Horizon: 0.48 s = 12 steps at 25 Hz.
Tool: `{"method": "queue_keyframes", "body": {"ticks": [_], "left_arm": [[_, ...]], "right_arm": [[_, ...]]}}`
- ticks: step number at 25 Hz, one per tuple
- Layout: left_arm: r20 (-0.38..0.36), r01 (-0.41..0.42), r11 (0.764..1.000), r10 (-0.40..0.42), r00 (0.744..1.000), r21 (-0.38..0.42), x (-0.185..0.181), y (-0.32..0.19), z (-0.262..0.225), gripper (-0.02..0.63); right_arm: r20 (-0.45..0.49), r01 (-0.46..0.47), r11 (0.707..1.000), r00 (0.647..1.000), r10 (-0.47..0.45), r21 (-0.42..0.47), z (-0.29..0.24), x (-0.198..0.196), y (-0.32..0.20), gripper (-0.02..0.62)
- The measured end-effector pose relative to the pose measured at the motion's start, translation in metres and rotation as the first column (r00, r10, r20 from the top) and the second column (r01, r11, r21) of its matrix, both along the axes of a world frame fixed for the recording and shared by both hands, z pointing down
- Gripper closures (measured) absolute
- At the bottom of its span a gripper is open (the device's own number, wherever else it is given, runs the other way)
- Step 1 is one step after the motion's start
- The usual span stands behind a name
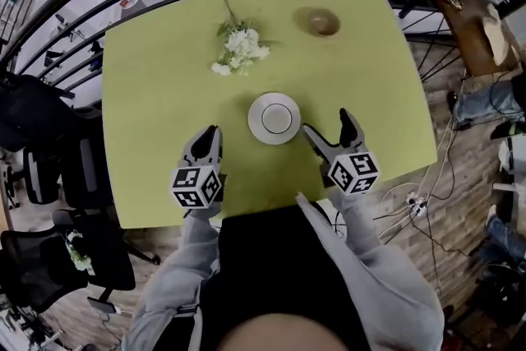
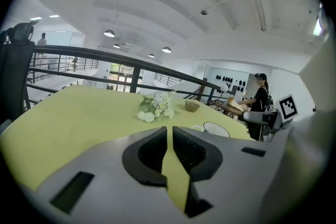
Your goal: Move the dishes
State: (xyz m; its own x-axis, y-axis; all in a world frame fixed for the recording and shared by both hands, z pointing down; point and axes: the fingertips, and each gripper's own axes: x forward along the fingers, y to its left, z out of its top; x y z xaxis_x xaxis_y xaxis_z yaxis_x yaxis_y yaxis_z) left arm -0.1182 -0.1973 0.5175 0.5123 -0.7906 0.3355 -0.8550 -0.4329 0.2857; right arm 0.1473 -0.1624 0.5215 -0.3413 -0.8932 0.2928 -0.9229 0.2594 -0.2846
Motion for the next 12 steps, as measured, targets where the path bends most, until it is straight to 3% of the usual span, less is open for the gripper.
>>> {"method": "queue_keyframes", "body": {"ticks": [6,12], "left_arm": [[0.007,-0.046,0.999,0.046,0.999,0.008,0.034,-0.015,-0.002,0.56],[0.022,-0.036,0.999,0.036,0.999,0.023,0.062,-0.04,-0.005,0.56]], "right_arm": [[-0.005,-0.04,0.999,0.999,0.039,-0.027,0.005,0.034,0.002,0.12],[0.015,-0.019,0.999,1.0,0.019,-0.048,0.01,0.065,-0.031,0.12]]}}
